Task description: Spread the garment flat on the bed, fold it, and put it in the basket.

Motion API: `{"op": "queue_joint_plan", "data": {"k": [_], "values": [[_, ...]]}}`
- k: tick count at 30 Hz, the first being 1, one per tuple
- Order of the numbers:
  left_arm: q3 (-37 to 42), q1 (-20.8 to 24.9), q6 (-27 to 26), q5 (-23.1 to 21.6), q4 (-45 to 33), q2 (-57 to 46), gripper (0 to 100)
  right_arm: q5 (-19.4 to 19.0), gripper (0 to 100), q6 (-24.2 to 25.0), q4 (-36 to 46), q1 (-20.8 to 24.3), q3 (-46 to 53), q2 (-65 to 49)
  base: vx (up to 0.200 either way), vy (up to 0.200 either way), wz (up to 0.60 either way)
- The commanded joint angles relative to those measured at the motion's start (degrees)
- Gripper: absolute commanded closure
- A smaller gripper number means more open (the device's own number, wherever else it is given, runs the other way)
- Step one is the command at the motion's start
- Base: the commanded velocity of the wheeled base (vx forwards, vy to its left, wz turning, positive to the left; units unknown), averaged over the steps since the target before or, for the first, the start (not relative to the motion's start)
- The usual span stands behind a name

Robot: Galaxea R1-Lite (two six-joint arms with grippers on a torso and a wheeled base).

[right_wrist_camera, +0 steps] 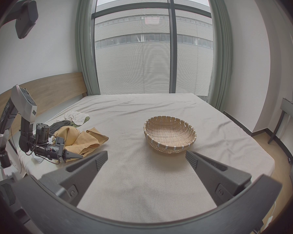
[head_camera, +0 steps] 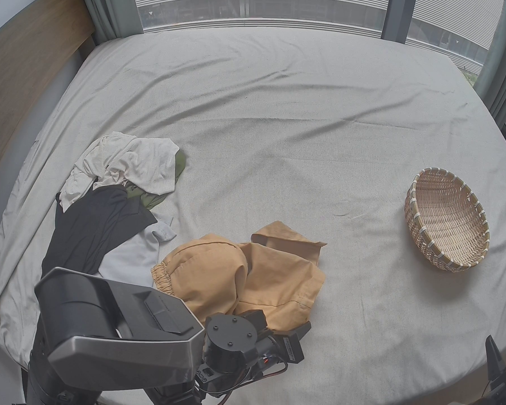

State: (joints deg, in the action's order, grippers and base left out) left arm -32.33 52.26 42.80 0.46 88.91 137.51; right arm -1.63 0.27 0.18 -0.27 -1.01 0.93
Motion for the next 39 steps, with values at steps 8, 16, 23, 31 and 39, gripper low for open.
{"op": "queue_joint_plan", "data": {"k": [8,16,23,31,39], "values": [[0.25,-0.05,0.00,-0.38,0.04,0.13,100,-0.04,0,0.00,-0.01,0.00,1.01,-0.31,0.000,0.000,0.00],[0.51,0.56,0.09,-0.46,0.04,0.39,100,-0.04,0,0.08,-0.01,0.00,1.01,-0.31,0.000,0.000,0.00],[0.69,3.11,0.53,0.68,0.13,-0.84,0,-0.04,0,0.00,-0.01,0.00,1.01,-0.31,0.000,0.000,0.00],[5.43,4.60,2.99,1.65,0.04,-6.46,0,-0.04,0,0.00,-0.01,0.00,1.01,-0.31,0.000,0.000,0.00],[13.87,6.27,2.64,2.09,0.04,-14.46,0,-0.04,0,0.08,-0.01,0.00,1.01,-0.40,0.000,0.000,0.00]]}}
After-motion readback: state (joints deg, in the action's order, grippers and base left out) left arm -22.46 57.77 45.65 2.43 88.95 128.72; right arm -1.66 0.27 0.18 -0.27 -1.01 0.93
